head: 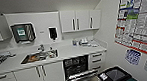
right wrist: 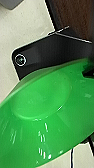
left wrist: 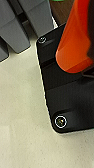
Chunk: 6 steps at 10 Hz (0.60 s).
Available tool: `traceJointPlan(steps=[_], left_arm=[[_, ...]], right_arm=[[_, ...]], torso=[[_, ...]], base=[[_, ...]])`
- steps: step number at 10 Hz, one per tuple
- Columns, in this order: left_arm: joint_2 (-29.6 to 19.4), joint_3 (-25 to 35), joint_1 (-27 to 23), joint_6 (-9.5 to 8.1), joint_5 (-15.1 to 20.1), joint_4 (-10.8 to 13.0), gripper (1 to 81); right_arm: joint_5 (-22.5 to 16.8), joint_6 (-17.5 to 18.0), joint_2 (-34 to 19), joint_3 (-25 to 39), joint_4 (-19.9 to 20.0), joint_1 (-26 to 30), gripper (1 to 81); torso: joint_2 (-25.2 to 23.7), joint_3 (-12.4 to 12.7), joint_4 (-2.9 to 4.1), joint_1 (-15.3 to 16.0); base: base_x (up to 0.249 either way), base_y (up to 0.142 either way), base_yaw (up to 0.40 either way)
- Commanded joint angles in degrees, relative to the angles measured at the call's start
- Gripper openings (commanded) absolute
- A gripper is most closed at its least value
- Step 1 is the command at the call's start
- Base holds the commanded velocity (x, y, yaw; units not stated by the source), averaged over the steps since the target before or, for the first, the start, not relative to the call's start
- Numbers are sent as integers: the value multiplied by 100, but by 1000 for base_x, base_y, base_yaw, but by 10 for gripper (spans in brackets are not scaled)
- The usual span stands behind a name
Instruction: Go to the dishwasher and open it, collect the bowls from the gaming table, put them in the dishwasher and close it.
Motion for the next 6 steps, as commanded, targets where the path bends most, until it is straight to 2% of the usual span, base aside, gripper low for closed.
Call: traceJointPlan(steps=[1,6], left_arm=[[-48,11,-322,-20,154,22,10],[-31,11,-322,-20,154,5,10]], right_arm=[[-272,-12,-29,49,-72,296,10],[-272,-21,-29,41,-81,288,10]], torso=[[0,0,0,1],[0,0,0,1]], base=[[166,0,0],[166,0,0]])
